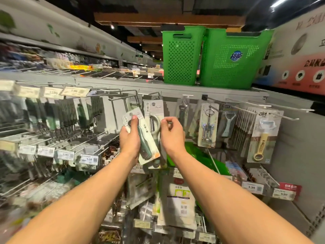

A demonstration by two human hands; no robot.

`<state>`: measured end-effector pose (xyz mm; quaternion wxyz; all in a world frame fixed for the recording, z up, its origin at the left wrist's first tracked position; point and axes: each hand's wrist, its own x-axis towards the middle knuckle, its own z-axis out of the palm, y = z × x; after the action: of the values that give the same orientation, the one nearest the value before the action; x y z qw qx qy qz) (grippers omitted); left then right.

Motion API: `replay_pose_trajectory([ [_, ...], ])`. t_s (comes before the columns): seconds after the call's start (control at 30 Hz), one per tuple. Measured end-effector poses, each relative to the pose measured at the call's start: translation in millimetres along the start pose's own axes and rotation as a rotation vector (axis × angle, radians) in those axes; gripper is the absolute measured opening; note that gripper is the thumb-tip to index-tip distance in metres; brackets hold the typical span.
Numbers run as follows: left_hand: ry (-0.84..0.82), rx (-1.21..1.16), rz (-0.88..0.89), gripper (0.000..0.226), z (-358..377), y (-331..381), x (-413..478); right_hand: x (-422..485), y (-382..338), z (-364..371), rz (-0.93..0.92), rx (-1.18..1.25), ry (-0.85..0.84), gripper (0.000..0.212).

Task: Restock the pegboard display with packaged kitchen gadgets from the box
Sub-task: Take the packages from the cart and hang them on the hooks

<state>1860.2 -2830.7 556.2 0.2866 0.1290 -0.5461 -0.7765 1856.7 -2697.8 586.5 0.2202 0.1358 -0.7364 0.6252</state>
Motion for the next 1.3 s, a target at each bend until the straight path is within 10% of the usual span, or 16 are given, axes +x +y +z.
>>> replay_pose_trajectory([
  [0.73,-0.282,0.145,-0.001,0.057,-18,-1,106,44,27,85,0.088,-0.045,0.205,0.011],
  [1.3,-0.233,0.114,-0.059,0.106,16,-51,197,110,79,120,0.024,-0.132,0.219,0.016],
])
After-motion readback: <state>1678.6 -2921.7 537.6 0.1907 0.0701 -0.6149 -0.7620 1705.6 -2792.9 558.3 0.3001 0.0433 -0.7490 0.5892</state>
